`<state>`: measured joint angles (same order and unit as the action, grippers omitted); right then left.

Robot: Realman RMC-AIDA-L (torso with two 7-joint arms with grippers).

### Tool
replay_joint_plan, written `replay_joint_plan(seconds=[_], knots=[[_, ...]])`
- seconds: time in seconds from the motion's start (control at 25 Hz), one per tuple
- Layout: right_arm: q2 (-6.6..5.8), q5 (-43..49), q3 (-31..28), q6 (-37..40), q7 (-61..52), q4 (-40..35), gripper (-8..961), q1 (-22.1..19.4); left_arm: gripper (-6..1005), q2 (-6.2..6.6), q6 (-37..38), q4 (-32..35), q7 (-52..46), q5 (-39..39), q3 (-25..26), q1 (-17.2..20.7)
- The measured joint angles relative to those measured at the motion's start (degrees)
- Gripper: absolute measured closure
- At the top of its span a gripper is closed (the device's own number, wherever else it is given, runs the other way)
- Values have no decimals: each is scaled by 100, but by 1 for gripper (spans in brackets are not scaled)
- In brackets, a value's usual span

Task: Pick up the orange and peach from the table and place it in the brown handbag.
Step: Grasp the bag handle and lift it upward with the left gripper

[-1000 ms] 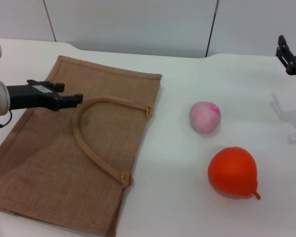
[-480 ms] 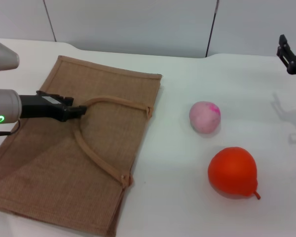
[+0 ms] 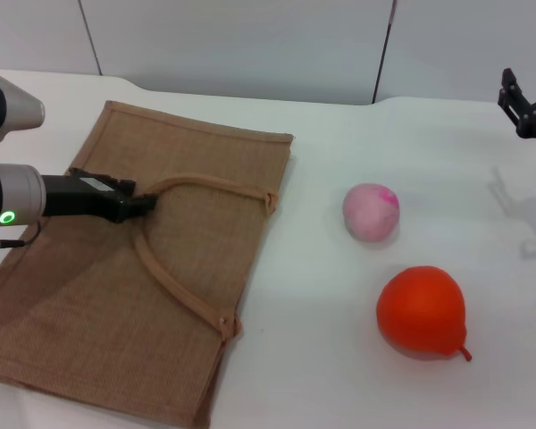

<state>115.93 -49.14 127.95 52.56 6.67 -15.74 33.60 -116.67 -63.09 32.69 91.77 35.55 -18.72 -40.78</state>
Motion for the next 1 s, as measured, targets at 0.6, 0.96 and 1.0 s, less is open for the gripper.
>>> replay_joint_plan(seconds=[0.6, 0.96, 1.0], knots=[[0, -31, 2, 0, -4, 0, 189, 45, 821, 5, -1, 18, -2, 38, 0, -89], [4, 3, 43, 0, 27, -1, 189, 41, 860, -6, -477, 365, 32, 200, 2, -197], [8, 6, 47, 0, 33, -14, 189, 30, 863, -6, -670, 515, 30, 302, 3, -197]])
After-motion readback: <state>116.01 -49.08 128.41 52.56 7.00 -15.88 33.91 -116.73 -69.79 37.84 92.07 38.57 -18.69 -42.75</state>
